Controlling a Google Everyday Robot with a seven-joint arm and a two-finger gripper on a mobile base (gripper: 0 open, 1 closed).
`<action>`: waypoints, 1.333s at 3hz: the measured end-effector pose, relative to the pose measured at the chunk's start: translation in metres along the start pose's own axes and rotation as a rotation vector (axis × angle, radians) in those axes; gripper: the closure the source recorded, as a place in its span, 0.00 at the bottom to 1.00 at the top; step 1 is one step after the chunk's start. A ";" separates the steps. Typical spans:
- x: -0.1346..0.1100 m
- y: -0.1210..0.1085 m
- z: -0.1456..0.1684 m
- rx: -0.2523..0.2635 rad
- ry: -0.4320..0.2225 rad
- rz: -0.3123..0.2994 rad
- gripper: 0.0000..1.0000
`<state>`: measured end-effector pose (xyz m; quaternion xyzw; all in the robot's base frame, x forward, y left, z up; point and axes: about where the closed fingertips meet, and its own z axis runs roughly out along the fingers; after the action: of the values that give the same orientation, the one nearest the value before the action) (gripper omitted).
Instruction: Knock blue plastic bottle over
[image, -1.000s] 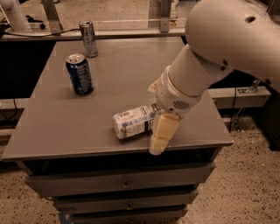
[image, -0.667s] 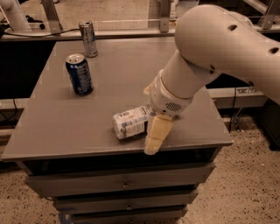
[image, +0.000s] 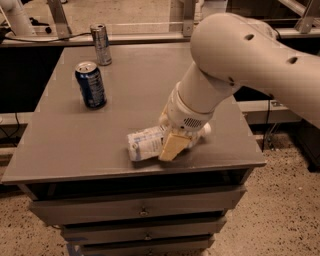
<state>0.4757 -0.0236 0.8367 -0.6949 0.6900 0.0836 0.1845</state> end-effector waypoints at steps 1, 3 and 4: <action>0.000 -0.003 0.000 0.003 -0.001 0.001 0.64; -0.007 -0.021 -0.031 0.042 -0.002 0.027 1.00; -0.017 -0.037 -0.068 0.072 -0.038 0.064 1.00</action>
Offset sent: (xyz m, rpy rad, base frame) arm 0.0171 -0.0062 0.0241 0.0082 -0.0218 -0.0352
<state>0.5021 -0.0336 0.9106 -0.6637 0.7107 0.0777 0.2200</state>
